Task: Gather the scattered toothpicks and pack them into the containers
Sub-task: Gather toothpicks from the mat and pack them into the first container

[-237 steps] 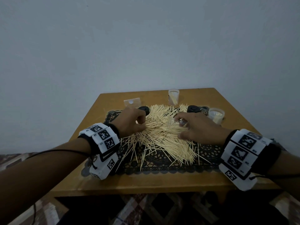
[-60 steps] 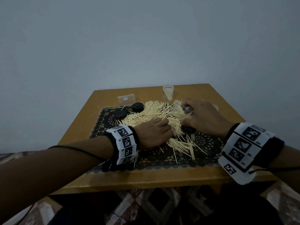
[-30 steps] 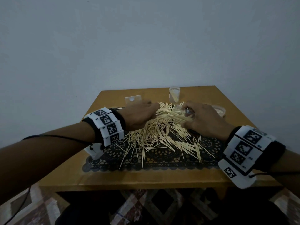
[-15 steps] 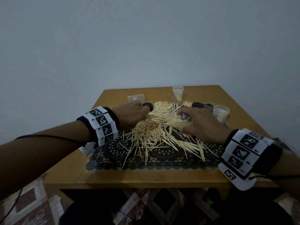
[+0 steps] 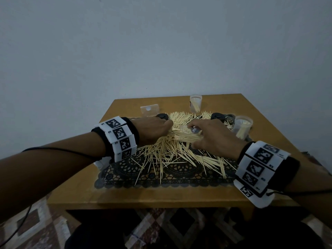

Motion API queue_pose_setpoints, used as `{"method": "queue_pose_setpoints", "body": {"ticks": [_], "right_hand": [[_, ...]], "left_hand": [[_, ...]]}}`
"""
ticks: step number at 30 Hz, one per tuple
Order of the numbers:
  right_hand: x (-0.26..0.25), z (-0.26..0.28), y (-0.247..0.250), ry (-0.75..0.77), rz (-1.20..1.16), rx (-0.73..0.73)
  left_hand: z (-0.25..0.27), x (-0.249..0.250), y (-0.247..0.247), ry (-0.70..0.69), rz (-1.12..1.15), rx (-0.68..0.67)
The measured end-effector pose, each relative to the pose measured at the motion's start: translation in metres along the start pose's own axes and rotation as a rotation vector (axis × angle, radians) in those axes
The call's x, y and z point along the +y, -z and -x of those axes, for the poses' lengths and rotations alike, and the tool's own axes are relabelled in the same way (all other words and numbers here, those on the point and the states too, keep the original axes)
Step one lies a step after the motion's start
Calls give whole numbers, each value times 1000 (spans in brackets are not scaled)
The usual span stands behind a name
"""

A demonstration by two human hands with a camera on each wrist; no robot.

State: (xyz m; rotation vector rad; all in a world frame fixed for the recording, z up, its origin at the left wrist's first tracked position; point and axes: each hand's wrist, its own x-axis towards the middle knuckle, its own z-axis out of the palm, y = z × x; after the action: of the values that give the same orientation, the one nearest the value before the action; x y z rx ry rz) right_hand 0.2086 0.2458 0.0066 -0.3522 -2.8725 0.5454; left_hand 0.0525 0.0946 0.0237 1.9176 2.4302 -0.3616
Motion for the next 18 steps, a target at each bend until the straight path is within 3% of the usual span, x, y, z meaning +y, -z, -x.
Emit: {"method": "queue_pose_setpoints", "body": {"ticks": [6, 18], "right_hand": [[-3, -2, 2, -3, -12, -5], [-4, -4, -2, -2, -18, -17]], "left_hand": [[-4, 0, 3, 5, -4, -9], [-7, 9, 17, 48, 312, 1]]}}
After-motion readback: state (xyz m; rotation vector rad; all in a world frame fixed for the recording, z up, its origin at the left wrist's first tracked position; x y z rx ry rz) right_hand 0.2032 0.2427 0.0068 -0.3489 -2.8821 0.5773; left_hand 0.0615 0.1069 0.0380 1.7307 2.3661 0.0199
